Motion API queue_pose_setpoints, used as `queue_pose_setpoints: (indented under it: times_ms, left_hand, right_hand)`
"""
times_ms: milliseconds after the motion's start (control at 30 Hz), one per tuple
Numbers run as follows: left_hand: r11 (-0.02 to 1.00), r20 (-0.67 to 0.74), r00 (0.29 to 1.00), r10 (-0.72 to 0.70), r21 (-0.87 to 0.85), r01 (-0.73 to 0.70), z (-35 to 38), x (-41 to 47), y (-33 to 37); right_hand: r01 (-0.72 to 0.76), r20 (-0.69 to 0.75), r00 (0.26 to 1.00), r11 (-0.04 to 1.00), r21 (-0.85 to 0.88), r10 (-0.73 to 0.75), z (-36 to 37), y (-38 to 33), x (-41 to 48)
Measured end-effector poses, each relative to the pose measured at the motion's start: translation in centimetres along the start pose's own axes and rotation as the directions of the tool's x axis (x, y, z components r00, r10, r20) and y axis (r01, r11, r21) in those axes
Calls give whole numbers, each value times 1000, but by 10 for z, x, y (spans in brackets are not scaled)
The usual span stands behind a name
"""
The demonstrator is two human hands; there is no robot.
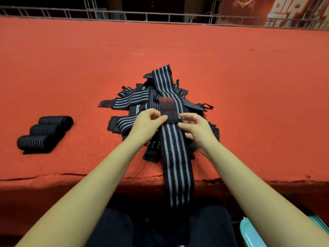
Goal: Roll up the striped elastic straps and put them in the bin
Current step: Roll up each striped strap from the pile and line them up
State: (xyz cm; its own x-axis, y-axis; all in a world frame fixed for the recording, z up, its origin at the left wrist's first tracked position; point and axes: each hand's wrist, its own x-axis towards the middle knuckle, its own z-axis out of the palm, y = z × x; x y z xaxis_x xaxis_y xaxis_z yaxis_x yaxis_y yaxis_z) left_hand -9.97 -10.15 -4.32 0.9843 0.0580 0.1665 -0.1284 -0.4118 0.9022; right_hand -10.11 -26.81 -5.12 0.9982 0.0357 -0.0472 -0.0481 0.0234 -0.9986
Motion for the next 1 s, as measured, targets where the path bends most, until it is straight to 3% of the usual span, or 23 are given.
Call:
queue_pose_setpoints:
  times_ms: [100, 233, 300, 400, 467, 633, 733, 833, 1000]
  left_hand:
    - [999, -20, 1000, 12, 38, -11, -4, 0, -7]
    - [999, -68, 997, 39, 38, -36, -9, -6, -7]
    - [1000, -79, 997, 15, 19, -14, -12, -7, -8]
    - [983, 93, 989, -112, -136, 124, -21, -14, -8]
    - [979, 197, 974, -109, -149, 140, -27, -20, -14]
    - [990, -26, 999, -37, -137, 33, -57, -23, -28]
    - [980, -154, 982, -109, -180, 81, -91, -15, -39]
    - [987, -253, 958, -133, -125, 103, -124, -3, -52]
    - [989, -393, 915, -91, 68, 128, -163, 28, -70]
  right_hand:
    - [96, -23, 995, 989, -115, -99, 2, -5, 0]
    - [57, 157, 987, 972, -229, -21, 9, -9, -6]
    - [47, 169, 986, 974, -223, -9, 14, -8, -8]
    - [44, 145, 989, 979, -200, -15, 24, -6, -8]
    - [32, 153, 988, 983, -179, -4, 33, -6, -10]
    - [-8, 305, 950, 987, -163, 58, 61, -7, -16]
    - [-95, 472, 853, 956, -278, 222, 81, -3, -19]
    - [-112, 555, 790, 952, -286, 260, 109, 1, -18]
    - [-50, 527, 833, 971, -233, 170, 177, 0, -6]
